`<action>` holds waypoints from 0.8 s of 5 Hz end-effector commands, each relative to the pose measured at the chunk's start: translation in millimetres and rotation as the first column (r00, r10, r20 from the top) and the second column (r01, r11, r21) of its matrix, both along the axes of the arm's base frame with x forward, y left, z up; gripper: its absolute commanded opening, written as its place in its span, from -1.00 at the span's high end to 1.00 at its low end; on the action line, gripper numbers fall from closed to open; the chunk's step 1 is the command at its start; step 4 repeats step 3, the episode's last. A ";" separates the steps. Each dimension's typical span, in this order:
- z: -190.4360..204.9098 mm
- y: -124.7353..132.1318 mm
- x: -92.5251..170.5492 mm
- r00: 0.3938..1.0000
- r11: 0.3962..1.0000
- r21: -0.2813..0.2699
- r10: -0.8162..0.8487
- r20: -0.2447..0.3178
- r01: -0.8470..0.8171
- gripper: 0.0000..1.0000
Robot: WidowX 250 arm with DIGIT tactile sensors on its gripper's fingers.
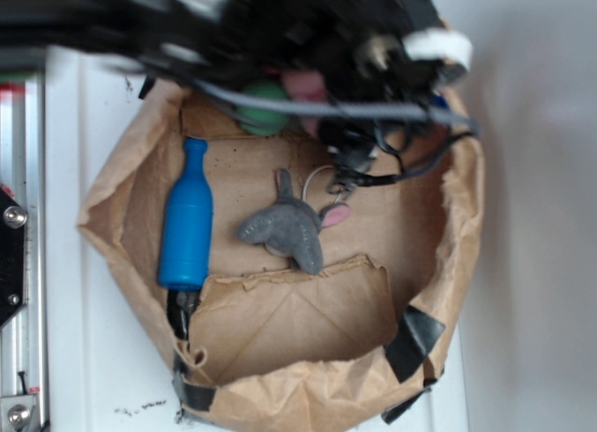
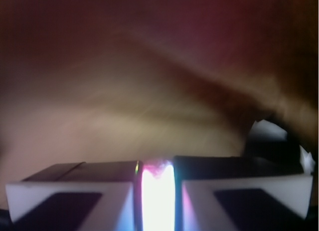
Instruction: Grab the pink bunny.
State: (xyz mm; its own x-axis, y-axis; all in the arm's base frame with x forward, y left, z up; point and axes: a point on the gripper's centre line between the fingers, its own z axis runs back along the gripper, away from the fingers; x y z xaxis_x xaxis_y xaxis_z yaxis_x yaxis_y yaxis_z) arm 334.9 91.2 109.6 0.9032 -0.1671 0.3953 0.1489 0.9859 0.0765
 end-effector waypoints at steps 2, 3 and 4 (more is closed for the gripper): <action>102.5 -5.6 -54.9 0.996 0.990 -0.116 -0.084 0.004 0.084 1.00; 99.6 -8.5 -56.0 0.993 0.986 -0.117 -0.117 0.007 0.117 1.00; 99.6 -8.5 -56.0 0.993 0.986 -0.117 -0.117 0.007 0.117 1.00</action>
